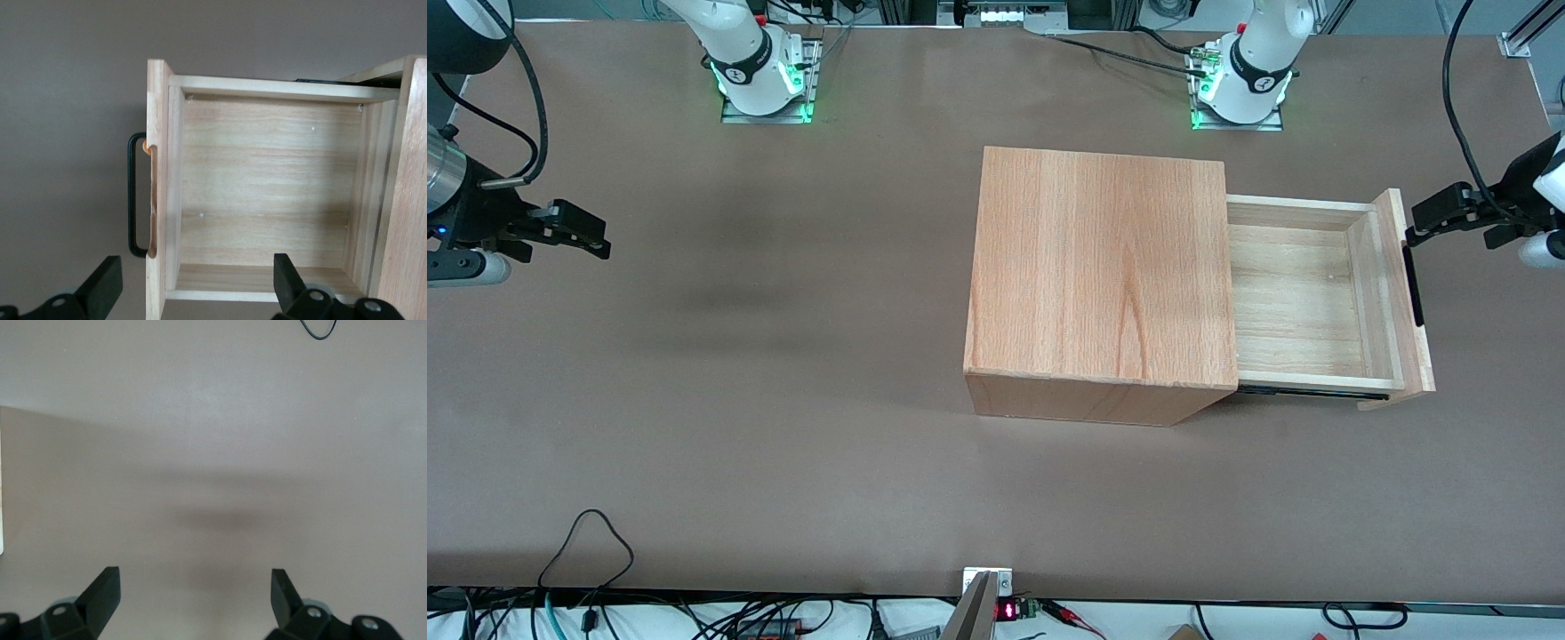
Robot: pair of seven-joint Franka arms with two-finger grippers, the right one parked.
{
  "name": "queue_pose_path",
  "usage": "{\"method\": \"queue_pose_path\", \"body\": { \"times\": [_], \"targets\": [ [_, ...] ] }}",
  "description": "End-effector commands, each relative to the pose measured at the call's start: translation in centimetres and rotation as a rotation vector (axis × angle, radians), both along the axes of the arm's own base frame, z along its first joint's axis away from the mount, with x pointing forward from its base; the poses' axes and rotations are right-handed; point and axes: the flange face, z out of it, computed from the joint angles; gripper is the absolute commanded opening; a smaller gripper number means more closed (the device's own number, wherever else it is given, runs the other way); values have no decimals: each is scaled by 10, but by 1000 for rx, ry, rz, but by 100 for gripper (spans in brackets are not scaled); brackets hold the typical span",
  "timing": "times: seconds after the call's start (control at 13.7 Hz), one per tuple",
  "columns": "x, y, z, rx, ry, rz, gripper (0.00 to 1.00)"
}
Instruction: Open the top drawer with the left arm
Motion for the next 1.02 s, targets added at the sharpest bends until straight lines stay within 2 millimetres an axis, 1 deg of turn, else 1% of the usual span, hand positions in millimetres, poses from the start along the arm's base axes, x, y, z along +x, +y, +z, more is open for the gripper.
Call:
{"method": "queue_pose_path", "body": {
  "times": [0.0,0.15,0.29,0.36,0.66,0.87,0.95],
  "targets": [
    [-11,-6,6,17,15,37,100],
    [-11,-9,6,28,14,17,100],
    [-10,-7,5,24,8,-80,100],
    [-10,-5,5,22,5,-99,100],
    [-11,-1,5,14,16,-25,100],
    [-15,-4,6,19,18,-12,100],
    [-19,-8,10,21,12,-18,100]
  ]
}}
